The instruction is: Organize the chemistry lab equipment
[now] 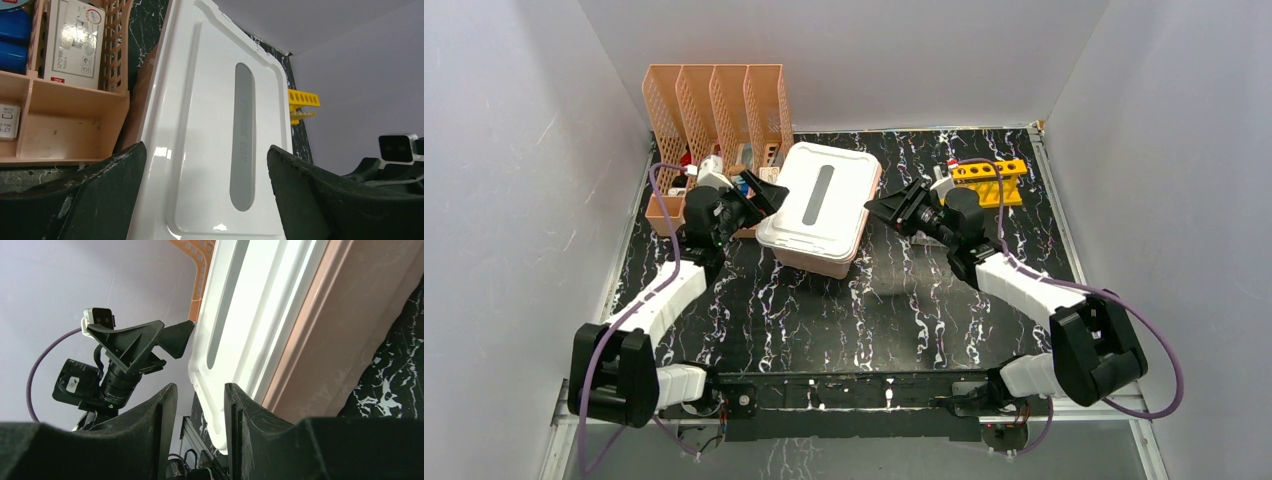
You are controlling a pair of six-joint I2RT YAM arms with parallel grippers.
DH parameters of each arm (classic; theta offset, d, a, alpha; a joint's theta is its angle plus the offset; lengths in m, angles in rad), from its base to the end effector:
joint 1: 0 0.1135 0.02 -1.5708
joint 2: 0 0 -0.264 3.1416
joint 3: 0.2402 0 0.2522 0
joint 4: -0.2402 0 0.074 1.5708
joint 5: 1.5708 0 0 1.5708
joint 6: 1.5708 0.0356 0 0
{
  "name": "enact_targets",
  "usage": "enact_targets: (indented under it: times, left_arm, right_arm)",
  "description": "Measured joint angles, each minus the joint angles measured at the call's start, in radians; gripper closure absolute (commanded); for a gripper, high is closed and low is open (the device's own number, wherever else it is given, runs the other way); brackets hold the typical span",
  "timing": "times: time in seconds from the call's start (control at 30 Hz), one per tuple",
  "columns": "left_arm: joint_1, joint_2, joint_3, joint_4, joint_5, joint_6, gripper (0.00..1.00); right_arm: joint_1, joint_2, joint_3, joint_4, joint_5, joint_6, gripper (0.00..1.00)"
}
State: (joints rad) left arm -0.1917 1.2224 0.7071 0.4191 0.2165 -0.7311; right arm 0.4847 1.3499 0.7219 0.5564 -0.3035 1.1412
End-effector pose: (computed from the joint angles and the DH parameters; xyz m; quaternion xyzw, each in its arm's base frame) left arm 0.2743 -0.0610 0.2827 -0.1261 0.7287 -0.3692 0.5629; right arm 0.2634 0.1507 0.2680 0.1358 0.7181 0.5652 0.3826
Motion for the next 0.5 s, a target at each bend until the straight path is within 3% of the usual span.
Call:
enact_targets:
  times: [0.5]
  left_arm:
    - [0.0, 0.195, 0.133, 0.024, 0.042, 0.052, 0.12]
  right_arm:
    - [-0.002, -0.037, -0.066, -0.084, 0.058, -0.037, 0.54]
